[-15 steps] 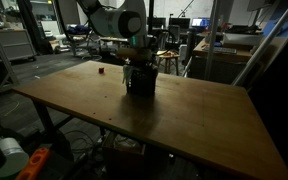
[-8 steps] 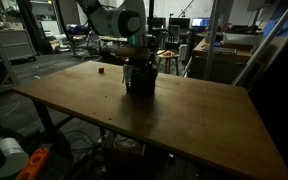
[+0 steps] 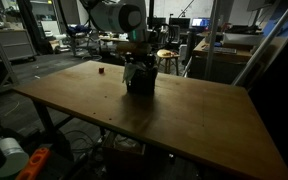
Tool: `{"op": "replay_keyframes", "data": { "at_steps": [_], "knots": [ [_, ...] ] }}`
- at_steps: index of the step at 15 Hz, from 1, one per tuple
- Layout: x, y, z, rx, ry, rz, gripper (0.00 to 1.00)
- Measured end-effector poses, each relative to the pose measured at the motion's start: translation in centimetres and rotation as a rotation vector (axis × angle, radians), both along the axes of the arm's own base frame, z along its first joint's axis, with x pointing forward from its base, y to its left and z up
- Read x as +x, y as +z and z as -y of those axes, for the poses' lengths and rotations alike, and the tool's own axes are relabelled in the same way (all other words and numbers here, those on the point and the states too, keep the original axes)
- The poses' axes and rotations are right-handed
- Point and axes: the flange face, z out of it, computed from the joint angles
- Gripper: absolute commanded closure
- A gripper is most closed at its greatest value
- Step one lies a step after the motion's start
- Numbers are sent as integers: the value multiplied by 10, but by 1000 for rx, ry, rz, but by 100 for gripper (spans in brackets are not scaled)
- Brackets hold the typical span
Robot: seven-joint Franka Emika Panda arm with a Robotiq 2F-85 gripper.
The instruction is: Pick up the cloth and put it in the box
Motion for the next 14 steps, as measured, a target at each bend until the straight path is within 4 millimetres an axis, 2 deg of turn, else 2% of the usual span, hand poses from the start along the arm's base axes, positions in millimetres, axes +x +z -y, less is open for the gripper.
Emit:
{"op": "replay_keyframes", "data": {
  "at_steps": [9, 14],
  "knots": [
    [0, 32, 0, -4, -6, 50, 0],
    [-7, 52, -4, -3, -18, 79, 0]
  ]
}}
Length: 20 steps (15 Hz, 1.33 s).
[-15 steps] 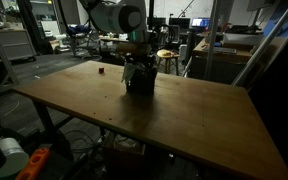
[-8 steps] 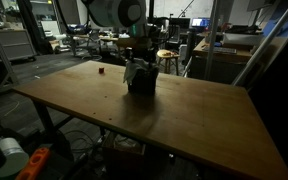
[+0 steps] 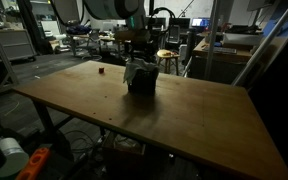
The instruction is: Pick up the cloth and put it in the box
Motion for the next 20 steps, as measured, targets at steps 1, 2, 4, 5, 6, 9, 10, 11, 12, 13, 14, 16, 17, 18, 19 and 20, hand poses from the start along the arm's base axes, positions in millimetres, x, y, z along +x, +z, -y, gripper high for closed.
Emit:
{"op": "replay_keyframes", "data": {
  "at_steps": [1, 2, 4, 5, 6, 9, 10, 11, 12, 13, 14, 16, 17, 18, 19, 20],
  "knots": [
    [-2, 6, -1, 1, -3, 8, 0],
    [-5, 12, -3, 2, -8, 17, 0],
    [-13, 24, -5, 6, -22, 34, 0],
    [-18, 30, -6, 8, -32, 42, 0],
    [-24, 34, -7, 12, -44, 50, 0],
    [-45, 42, -11, 30, -96, 74, 0],
    [-54, 42, -13, 40, -116, 77, 0],
    [-64, 42, -16, 53, -137, 80, 0],
    [-74, 40, -18, 66, -155, 83, 0],
    [-84, 38, -21, 77, -169, 86, 0],
    [-94, 36, -23, 87, -181, 88, 0],
    [-113, 32, -27, 108, -202, 97, 0],
    [-121, 29, -29, 115, -210, 103, 0],
    [-129, 25, -31, 127, -221, 109, 0],
    [-135, 21, -33, 139, -230, 117, 0],
    [-139, 18, -36, 150, -240, 128, 0]
  ]
}}
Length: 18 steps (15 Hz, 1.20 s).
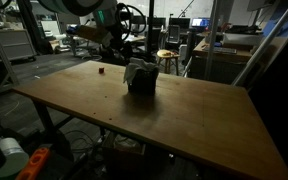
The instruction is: Pick up the cloth and put it in the box
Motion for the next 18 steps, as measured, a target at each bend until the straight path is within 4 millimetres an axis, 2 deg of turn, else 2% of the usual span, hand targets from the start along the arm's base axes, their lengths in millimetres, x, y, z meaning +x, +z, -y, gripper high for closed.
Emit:
{"op": "replay_keyframes", "data": {
  "at_steps": [4, 11, 18],
  "knots": [
    [-7, -10, -18, 40, -27, 58, 0],
    [-6, -31, -48, 69, -28, 111, 0],
    [3, -65, -59, 26, 28, 111, 0]
  ]
}}
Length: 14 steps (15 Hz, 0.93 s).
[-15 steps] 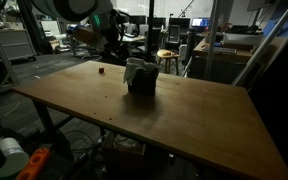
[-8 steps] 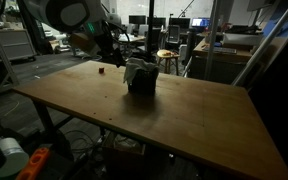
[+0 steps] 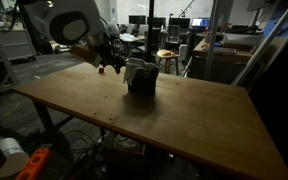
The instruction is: Pick up the cloth and put it in the box
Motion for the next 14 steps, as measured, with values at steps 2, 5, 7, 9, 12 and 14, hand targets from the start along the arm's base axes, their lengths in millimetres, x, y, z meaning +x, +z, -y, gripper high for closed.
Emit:
{"op": "replay_keyframes", "data": {
  "at_steps": [2, 5, 7, 9, 12, 14],
  "knots": [
    [6, -6, -1, -11, 10, 4, 0],
    [19, -13, -1, -21, 17, 9, 0],
    [28, -18, 0, -21, 14, 9, 0],
    [34, -25, 2, -17, 5, 4, 0],
    [38, -41, 9, -11, -15, -16, 0],
    [39, -50, 16, -6, -29, -30, 0]
  ]
}}
